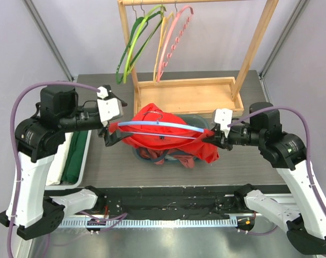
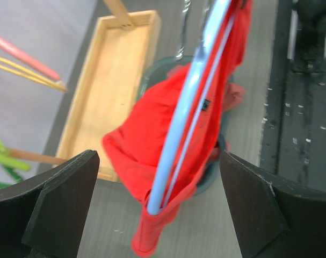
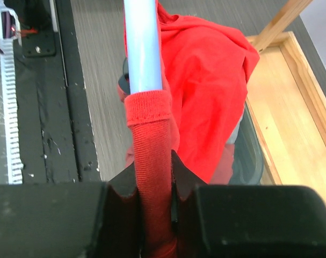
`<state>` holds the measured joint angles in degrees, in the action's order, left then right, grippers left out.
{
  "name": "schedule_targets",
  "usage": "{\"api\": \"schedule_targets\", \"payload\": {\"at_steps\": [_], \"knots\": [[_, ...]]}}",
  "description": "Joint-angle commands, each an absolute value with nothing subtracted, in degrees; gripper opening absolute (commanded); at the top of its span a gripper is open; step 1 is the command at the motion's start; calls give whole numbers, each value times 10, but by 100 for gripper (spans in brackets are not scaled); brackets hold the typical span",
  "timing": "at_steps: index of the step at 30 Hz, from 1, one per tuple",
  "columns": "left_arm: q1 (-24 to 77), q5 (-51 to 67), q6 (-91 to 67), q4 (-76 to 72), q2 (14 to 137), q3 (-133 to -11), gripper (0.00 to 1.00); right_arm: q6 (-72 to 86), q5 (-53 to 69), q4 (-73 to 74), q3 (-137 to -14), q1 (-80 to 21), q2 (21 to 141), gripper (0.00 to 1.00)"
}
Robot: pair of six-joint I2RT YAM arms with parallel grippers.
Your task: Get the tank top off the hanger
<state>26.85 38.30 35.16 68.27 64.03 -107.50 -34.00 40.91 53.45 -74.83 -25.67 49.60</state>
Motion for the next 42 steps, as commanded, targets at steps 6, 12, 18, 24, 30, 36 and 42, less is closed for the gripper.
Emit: {"api": "schedule_targets", "payload": {"at_steps": [6,12,18,24,30,36,42], "knots": [[265,493,442,883,682,-1135,99,-388,354,508,-761,-287,500,1],[265,476,445,861,673,-1081,94,-388,350,496,-762,-289,484,1],[265,483,453,863,674,-1056,86,-388,357,476,-766,-288,466,1],[265,485,456,852,677,-1047,79,-382,390,464,-769,-288,472,1],[265,483,454,839,684,-1047,53,-382,404,454,-766,-289,477,1],[266,468,434,810,684,-1049,21,-370,382,432,-754,-288,481,1],[268,418,388,744,672,-1040,8,-340,372,381,-729,-289,479,1]]}}
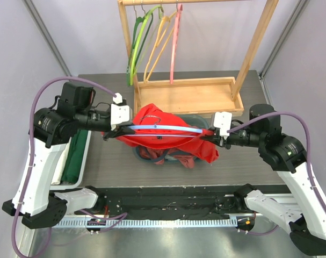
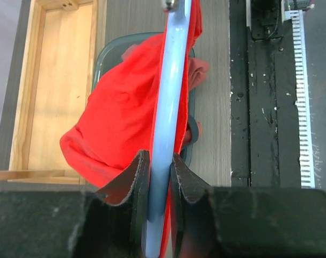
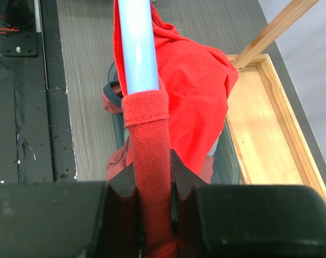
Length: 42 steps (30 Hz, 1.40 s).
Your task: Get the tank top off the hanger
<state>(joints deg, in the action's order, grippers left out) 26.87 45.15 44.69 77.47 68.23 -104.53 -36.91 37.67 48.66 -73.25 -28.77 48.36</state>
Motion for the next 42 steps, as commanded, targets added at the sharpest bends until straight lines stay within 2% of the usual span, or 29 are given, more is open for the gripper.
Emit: {"api": "schedule_targets", "payload": {"at_steps": [1,4,8,10,11,13,16,17,19,21,23,24,30,35,42], "knots": [[268,387,375,711,670,-1038,3,-337,373,379,-725,-288,478,1],[267,304,313,650,666,-1035,0,-323,374,365,-716,-287,480,1],[268,252,266,611,664,-1043,0,-297,376,320,-700,-288,474,2],[267,241,249,599,664,-1048,0,-279,368,300,-692,-288,469,7],[267,232,244,596,664,-1053,0,-273,357,279,-684,-289,467,15],[266,228,236,592,664,-1056,0,-260,348,262,-679,-289,462,20],[266,213,223,586,659,-1058,0,-251,327,250,-679,-288,460,33],[265,210,221,585,657,-1062,0,-249,319,245,-679,-289,457,41],[263,207,214,585,656,-1065,0,-247,292,244,-677,-289,454,43],[260,205,210,583,652,-1070,0,-245,265,243,-673,-288,453,58],[257,200,207,583,651,-1073,0,-233,240,242,-674,-289,452,90],[253,198,207,580,650,-1073,0,-227,216,241,-675,-289,452,99],[243,167,194,564,645,-1065,0,-184,143,265,-693,-288,434,100],[241,160,195,560,647,-1075,0,-99,140,283,-687,-288,408,100],[240,213,227,577,647,-1092,0,122,140,225,-639,-288,445,100]]}}
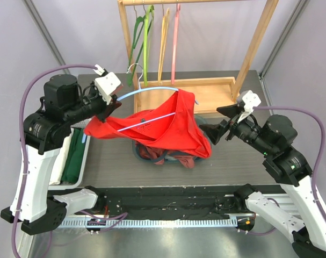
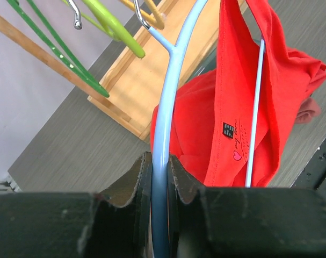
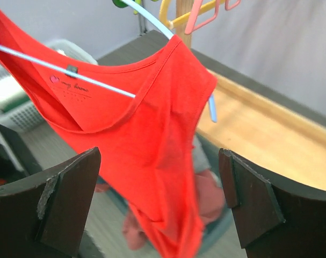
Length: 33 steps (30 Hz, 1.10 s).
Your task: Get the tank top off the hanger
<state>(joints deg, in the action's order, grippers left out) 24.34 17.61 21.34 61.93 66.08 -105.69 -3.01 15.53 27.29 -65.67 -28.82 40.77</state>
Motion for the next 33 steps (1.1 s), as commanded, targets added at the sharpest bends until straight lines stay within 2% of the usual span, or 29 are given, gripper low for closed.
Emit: {"api": "schedule_targets", "payload": {"at_steps": [1,11,12,14,15,21,26,27,31,33], "knots": [[240,214,231,577,645,-1093,0,141,140,218,-638,-288,454,98],[242,205,296,579,632,-1106,0,250,163,111,-628,-289,512,68],[242,205,300,580,632,-1103,0,253,163,109,-629,-288,516,62],[243,203,310,580,632,-1100,0,261,170,102,-629,-288,519,55],[243,200,312,580,632,-1098,0,265,171,95,-629,-288,521,47],[253,172,329,566,629,-1075,0,279,192,78,-624,-289,530,36],[257,153,332,532,621,-1061,0,286,200,69,-628,-289,537,37],[257,149,332,528,620,-1059,0,286,200,70,-630,-288,539,48],[258,139,338,493,606,-1047,0,294,200,60,-626,-289,536,66],[259,139,340,481,595,-1035,0,294,188,53,-620,-289,534,80]]}}
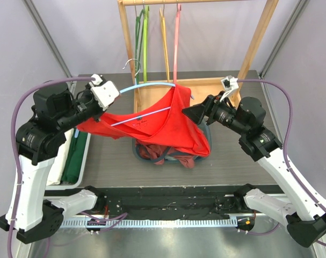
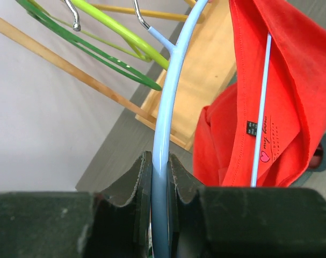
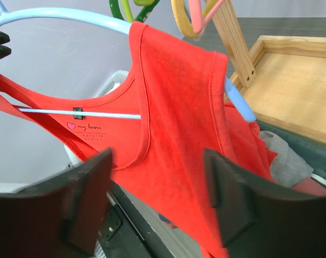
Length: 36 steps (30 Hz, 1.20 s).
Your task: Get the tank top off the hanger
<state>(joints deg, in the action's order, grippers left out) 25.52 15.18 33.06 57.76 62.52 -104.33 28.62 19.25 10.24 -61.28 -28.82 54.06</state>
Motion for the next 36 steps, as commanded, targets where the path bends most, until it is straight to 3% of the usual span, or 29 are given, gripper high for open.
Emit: {"api": "schedule_targets", "payload": {"at_steps": [1,7,16,22,23,28,36], "knots": [[261,141,342,475,593,-1032,0,293,186,50,-619,-289,532,80],[271,157,335,474,593,-1020,0,265,162,33,-626,-295,550,80],[274,168,327,475,596,-1013,0,251,152,29,-666,-310,605,58],[274,179,319,476,599,-1013,0,252,153,25,-677,-323,624,28],[274,180,318,475,599,-1013,0,252,153,25,-678,-323,626,19],[274,184,319,475,600,-1005,0,251,157,31,-696,-331,633,1],[274,170,334,476,588,-988,0,202,117,78,-722,-334,598,1]]}}
